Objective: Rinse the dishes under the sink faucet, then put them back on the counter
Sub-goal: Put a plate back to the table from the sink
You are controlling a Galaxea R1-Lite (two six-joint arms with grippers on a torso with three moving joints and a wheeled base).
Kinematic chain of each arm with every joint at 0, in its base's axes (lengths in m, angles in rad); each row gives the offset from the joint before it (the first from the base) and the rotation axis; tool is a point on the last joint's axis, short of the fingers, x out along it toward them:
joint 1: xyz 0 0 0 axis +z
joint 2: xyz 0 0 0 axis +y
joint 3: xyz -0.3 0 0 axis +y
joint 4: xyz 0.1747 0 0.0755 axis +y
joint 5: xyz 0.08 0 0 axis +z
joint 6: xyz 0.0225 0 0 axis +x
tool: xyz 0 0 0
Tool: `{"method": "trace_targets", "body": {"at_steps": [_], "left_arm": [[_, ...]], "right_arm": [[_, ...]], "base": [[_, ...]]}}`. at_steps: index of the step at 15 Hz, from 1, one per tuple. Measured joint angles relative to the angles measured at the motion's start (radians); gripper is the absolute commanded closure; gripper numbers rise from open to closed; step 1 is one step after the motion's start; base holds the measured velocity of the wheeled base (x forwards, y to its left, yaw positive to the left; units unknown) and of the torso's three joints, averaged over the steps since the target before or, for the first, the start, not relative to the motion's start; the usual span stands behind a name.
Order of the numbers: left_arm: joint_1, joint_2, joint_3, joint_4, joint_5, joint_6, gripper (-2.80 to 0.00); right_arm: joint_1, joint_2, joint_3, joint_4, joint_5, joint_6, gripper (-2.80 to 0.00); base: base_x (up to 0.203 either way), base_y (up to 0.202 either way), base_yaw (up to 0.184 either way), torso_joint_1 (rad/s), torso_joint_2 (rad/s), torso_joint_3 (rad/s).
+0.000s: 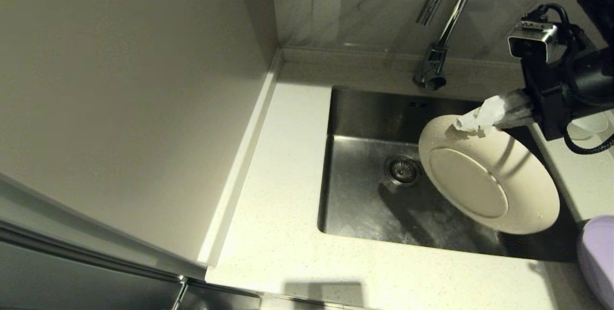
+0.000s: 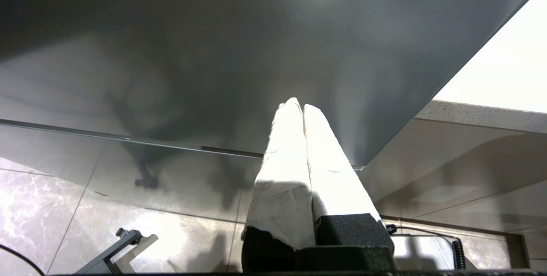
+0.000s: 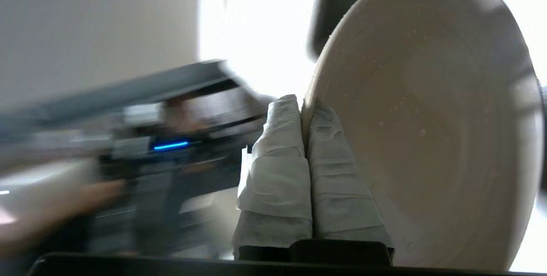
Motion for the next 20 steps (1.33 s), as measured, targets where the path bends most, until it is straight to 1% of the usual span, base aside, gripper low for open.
{"method": "trace_targets", "body": {"at_steps": [2, 3, 4, 6, 9, 11, 12, 14, 16, 18, 20], "left_arm": [[0.000, 0.000, 0.000, 0.000, 0.000, 0.000, 0.00], [0.000, 0.000, 0.000, 0.000, 0.000, -0.001, 0.00], [0.000, 0.000, 0.000, 0.000, 0.000, 0.000, 0.00], [0.000, 0.000, 0.000, 0.000, 0.000, -0.001, 0.00], [0.000, 0.000, 0.000, 0.000, 0.000, 0.000, 0.00], [0.000, 0.000, 0.000, 0.000, 0.000, 0.000, 0.00], [0.000, 0.000, 0.000, 0.000, 0.000, -0.001, 0.00], [0.000, 0.000, 0.000, 0.000, 0.000, 0.000, 0.00], [0.000, 0.000, 0.000, 0.000, 0.000, 0.000, 0.00], [0.000, 0.000, 0.000, 0.000, 0.000, 0.000, 0.00], [0.000, 0.000, 0.000, 0.000, 0.000, 0.000, 0.00]], "right_arm": [[-0.004, -0.006, 0.005, -0.020, -0.166, -0.193, 0.00], [-0.022, -0.010, 0.013, -0.034, -0.242, -0.290, 0.00], [-0.046, -0.015, 0.023, -0.055, -0.284, -0.372, 0.00], [-0.096, -0.022, 0.047, -0.092, -0.301, -0.498, 0.00], [-0.149, -0.034, 0.080, -0.167, -0.311, -0.580, 0.00], [-0.173, -0.060, 0.124, -0.189, -0.304, -0.627, 0.00], [-0.179, -0.085, 0.157, -0.191, -0.285, -0.635, 0.00], [-0.189, -0.148, 0.231, -0.193, -0.188, -0.641, 0.00], [-0.195, -0.233, 0.341, -0.191, -0.087, -0.660, 0.00], [-0.192, -0.322, 0.479, -0.188, -0.032, -0.738, 0.00], [-0.181, -0.409, 0.601, -0.186, -0.009, -0.836, 0.00]], "base": [[0.000, 0.000, 0.000, 0.000, 0.00, 0.000], [0.000, 0.000, 0.000, 0.000, 0.00, 0.000], [0.000, 0.000, 0.000, 0.000, 0.00, 0.000], [0.000, 0.000, 0.000, 0.000, 0.00, 0.000], [0.000, 0.000, 0.000, 0.000, 0.00, 0.000], [0.000, 0.000, 0.000, 0.000, 0.00, 0.000], [0.000, 0.000, 0.000, 0.000, 0.00, 0.000], [0.000, 0.000, 0.000, 0.000, 0.00, 0.000], [0.000, 0.000, 0.000, 0.000, 0.00, 0.000], [0.000, 0.000, 0.000, 0.000, 0.00, 0.000], [0.000, 0.000, 0.000, 0.000, 0.00, 0.000]]}}
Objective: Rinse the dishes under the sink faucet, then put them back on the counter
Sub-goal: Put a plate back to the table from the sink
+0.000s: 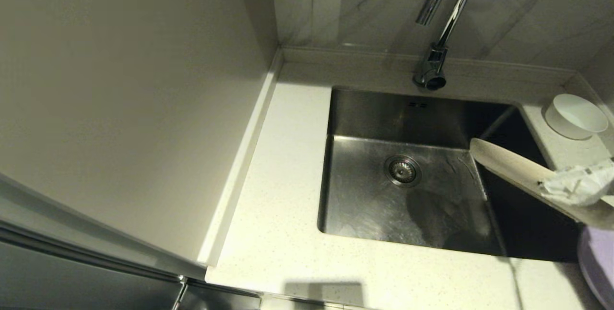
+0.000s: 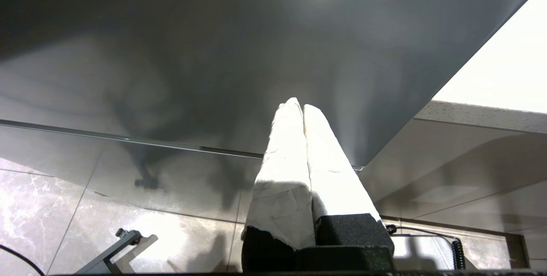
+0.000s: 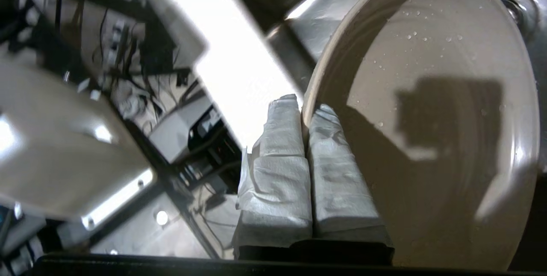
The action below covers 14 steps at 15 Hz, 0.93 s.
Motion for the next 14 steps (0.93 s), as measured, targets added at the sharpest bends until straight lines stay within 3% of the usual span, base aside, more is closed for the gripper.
{"method": "trace_targets", "body": {"at_steps": [2, 6, 10, 14], "left_arm": [[0.000, 0.000, 0.000, 0.000, 0.000, 0.000, 0.00], [0.000, 0.000, 0.000, 0.000, 0.000, 0.000, 0.00], [0.000, 0.000, 0.000, 0.000, 0.000, 0.000, 0.00], [0.000, 0.000, 0.000, 0.000, 0.000, 0.000, 0.00]], "right_arm": [[0.072, -0.082, 0.071, -0.003, 0.018, -0.072, 0.00], [0.285, -0.158, 0.120, -0.139, -0.002, -0.099, 0.00], [0.496, -0.125, 0.227, -0.511, -0.208, -0.094, 0.00], [0.598, -0.005, 0.360, -0.951, -0.372, -0.091, 0.00]], "base": [[0.000, 0.000, 0.000, 0.000, 0.00, 0.000], [0.000, 0.000, 0.000, 0.000, 0.00, 0.000], [0.000, 0.000, 0.000, 0.000, 0.00, 0.000], [0.000, 0.000, 0.000, 0.000, 0.00, 0.000]]}}
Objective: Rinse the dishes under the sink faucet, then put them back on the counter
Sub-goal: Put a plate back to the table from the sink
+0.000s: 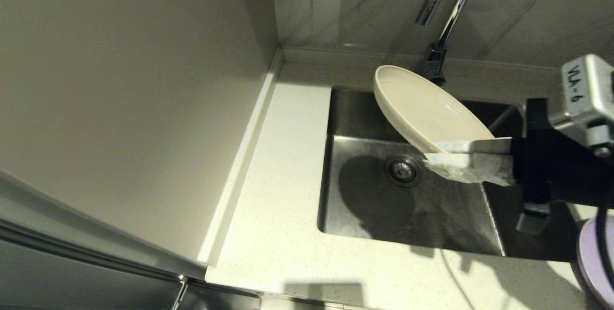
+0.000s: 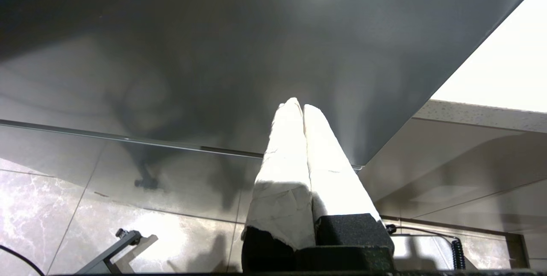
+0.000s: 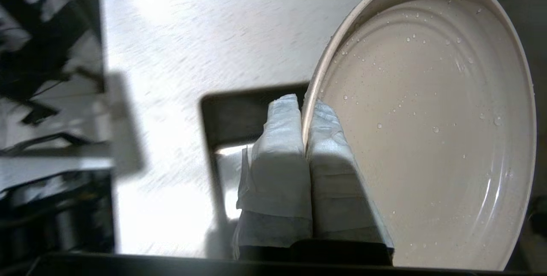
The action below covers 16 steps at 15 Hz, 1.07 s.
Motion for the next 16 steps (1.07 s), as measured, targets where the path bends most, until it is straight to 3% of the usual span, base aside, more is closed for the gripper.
{"method": "trace_targets", "body": {"at_steps": [2, 6, 12, 16], "left_arm": [[0.000, 0.000, 0.000, 0.000, 0.000, 0.000, 0.00], [0.000, 0.000, 0.000, 0.000, 0.000, 0.000, 0.00], [0.000, 0.000, 0.000, 0.000, 0.001, 0.000, 0.00], [0.000, 0.000, 0.000, 0.000, 0.000, 0.000, 0.00]], "right_arm": [[0.035, 0.049, 0.034, -0.119, -0.013, 0.000, 0.00], [0.103, 0.128, 0.038, -0.202, -0.024, -0.018, 0.00], [0.196, 0.292, 0.045, -0.526, -0.085, -0.142, 0.00], [0.230, 0.361, 0.099, -0.577, -0.057, -0.222, 0.00]], "base": [[0.000, 0.000, 0.000, 0.000, 0.00, 0.000], [0.000, 0.000, 0.000, 0.000, 0.00, 0.000], [0.000, 0.000, 0.000, 0.000, 0.00, 0.000], [0.000, 0.000, 0.000, 0.000, 0.00, 0.000]]}}
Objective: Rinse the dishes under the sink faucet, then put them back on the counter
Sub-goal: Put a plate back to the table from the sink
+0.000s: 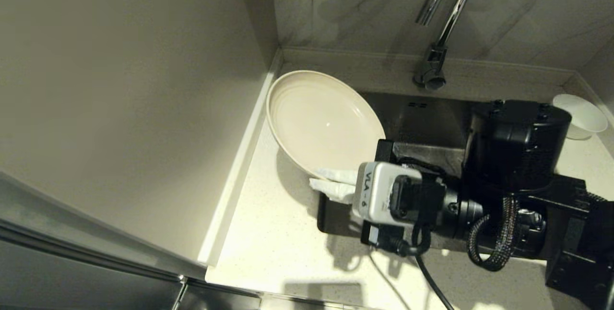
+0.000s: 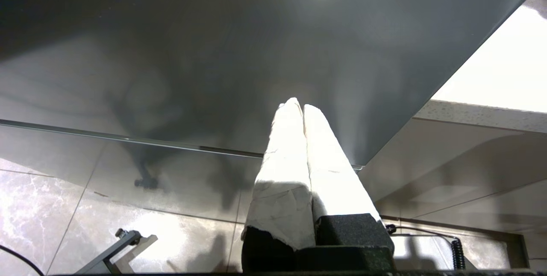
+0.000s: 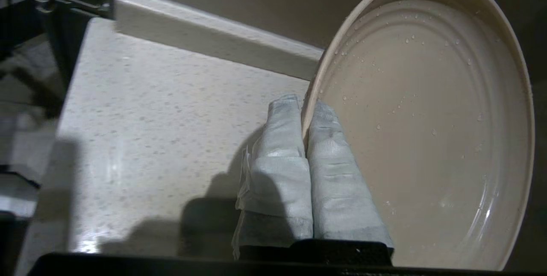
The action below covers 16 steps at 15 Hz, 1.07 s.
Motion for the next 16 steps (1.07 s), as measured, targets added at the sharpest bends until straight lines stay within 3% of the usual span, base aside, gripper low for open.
{"method": "trace_targets", "body": {"at_steps": [6, 11, 16], "left_arm": [[0.000, 0.000, 0.000, 0.000, 0.000, 0.000, 0.00], [0.000, 0.000, 0.000, 0.000, 0.000, 0.000, 0.00], [0.000, 0.000, 0.000, 0.000, 0.000, 0.001, 0.00]], "right_arm": [[0.022, 0.024, 0.086, -0.014, -0.003, -0.014, 0.00], [0.022, 0.059, 0.240, -0.188, -0.008, -0.055, 0.00], [0.038, 0.128, 0.252, -0.293, -0.045, -0.076, 0.00]], "base": [[0.000, 0.000, 0.000, 0.000, 0.00, 0.000], [0.000, 0.000, 0.000, 0.000, 0.00, 0.000], [0.000, 0.000, 0.000, 0.000, 0.00, 0.000]]}}
